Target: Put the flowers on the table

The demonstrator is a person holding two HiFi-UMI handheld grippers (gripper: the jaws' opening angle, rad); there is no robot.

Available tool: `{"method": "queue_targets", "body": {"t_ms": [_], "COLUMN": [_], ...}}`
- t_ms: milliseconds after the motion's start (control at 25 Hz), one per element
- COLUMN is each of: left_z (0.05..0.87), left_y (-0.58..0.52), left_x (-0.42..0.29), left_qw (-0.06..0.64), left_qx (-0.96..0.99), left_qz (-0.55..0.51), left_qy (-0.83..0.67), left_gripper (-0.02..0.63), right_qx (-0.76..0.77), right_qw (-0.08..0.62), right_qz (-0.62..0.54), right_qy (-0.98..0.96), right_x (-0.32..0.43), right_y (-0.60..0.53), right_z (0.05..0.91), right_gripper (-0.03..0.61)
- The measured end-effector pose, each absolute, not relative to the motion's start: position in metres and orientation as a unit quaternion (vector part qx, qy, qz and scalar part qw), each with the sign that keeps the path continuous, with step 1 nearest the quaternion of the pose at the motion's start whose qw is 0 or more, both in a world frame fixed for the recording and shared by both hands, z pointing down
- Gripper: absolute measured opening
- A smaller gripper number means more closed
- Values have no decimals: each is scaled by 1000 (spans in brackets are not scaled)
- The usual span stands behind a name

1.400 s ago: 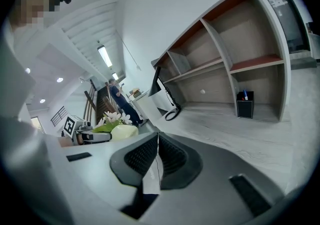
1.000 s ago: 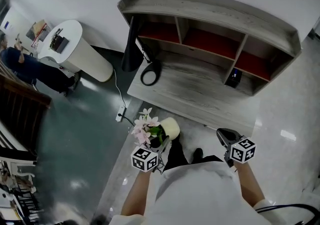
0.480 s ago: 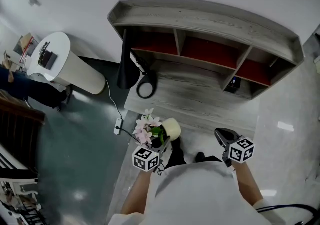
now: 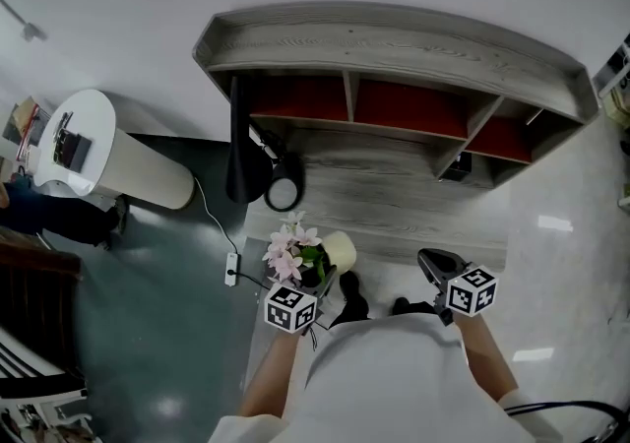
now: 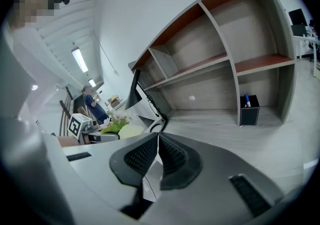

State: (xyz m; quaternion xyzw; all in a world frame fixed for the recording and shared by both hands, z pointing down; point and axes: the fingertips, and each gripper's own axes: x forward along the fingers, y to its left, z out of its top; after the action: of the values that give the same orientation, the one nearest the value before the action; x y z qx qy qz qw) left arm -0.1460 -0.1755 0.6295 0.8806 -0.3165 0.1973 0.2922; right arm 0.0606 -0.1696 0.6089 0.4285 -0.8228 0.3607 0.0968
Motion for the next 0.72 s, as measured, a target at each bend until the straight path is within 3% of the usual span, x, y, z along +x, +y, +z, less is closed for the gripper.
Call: {"method": "queue_targets", "body": {"t_ms": [720], "left_z": [676], "left_y": [-234], "left_x": [-153], "left_qw": [287], "left_qx": [884], "left_qz": [270], "left_qy": [-249], "left_gripper": [52], "right_qx": [475], "right_qw": [91], "right_qz": [374], "right_qy": [-791], "right_x": [31], "right_y": [-203], "right_z": [621], "right_gripper": [20]}}
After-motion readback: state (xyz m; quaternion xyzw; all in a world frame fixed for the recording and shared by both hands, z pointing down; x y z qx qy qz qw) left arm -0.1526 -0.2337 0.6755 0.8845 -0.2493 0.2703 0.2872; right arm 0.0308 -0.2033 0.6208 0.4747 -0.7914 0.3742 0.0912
